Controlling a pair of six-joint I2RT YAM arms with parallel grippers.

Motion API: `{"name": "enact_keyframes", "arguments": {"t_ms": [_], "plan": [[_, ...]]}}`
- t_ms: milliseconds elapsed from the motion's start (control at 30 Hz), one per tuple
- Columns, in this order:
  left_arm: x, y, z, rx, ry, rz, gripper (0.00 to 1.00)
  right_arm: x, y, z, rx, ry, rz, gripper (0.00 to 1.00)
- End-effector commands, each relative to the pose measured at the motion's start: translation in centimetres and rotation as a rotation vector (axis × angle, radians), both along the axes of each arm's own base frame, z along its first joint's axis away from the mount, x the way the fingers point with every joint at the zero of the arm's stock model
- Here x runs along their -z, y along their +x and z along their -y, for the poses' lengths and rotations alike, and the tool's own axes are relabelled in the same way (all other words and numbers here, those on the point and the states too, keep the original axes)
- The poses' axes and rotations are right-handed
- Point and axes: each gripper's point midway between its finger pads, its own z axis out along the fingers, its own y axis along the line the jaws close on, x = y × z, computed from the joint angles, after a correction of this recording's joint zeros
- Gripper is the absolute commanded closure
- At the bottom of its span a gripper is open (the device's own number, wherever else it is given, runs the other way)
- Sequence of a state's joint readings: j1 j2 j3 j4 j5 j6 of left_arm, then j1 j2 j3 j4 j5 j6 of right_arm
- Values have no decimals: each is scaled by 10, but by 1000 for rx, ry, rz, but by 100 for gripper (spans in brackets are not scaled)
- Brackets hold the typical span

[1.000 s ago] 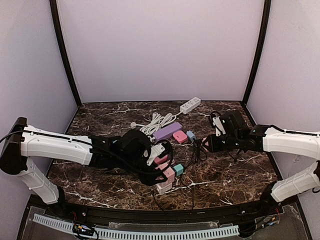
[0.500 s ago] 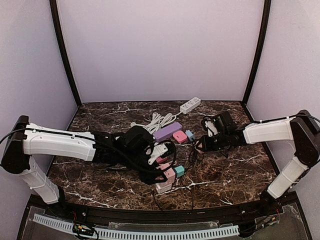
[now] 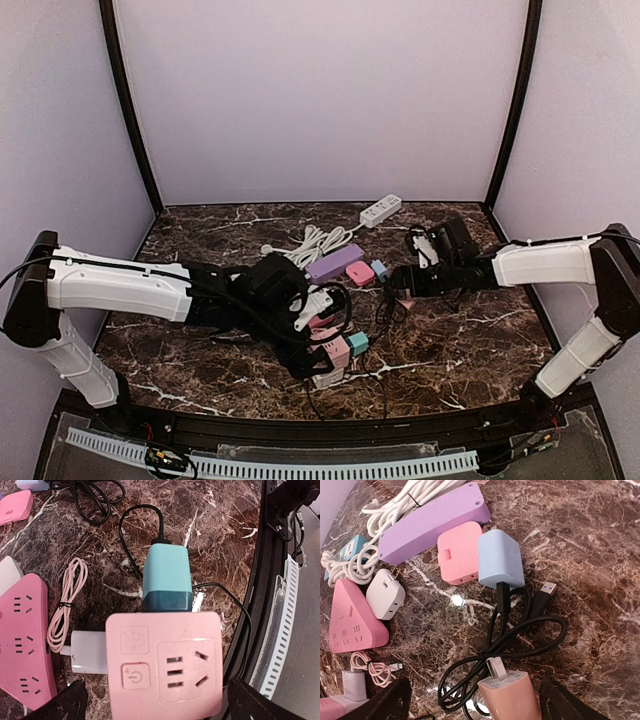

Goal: Pull the plug off the socket

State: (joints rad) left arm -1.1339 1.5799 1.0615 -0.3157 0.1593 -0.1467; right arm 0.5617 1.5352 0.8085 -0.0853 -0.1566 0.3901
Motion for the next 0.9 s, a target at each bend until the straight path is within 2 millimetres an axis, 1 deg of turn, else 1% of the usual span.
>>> {"name": "enact_keyframes", "arguments": {"t_ms": [0, 67, 100, 133, 267, 367, 567, 633, 733, 800, 867], "plan": [[-14, 7, -5, -9, 34, 19, 1, -16, 0, 14, 29, -34, 49, 8], [-17, 9, -5, 0, 48, 23, 1, -21, -2, 21, 44, -53, 66, 4], [-15, 8, -6, 4, 66, 15, 1, -24, -3, 24, 50, -58, 72, 4], [-19, 10, -3, 14, 62, 23, 1, -27, -5, 27, 55, -61, 80, 4], [-21, 7, 3, 54, 62, 2, 1, -40, -15, 30, 48, -38, 102, 3], [-17, 4, 9, 79, 68, -21, 1, -51, -26, 29, 21, -1, 116, 3], [-6, 8, 10, 81, 111, -20, 1, -69, -47, 31, -16, 71, 146, 4], [-2, 10, 9, 75, 123, -22, 1, -73, -54, 28, -37, 95, 149, 4], [2, 12, 9, 75, 134, -30, 2, -77, -67, 19, -103, 123, 161, 4], [2, 10, 11, 87, 124, -42, 6, -77, -77, 11, -154, 139, 168, 5], [2, 8, 13, 106, 111, -52, 15, -76, -89, 3, -208, 166, 169, 5]]}}
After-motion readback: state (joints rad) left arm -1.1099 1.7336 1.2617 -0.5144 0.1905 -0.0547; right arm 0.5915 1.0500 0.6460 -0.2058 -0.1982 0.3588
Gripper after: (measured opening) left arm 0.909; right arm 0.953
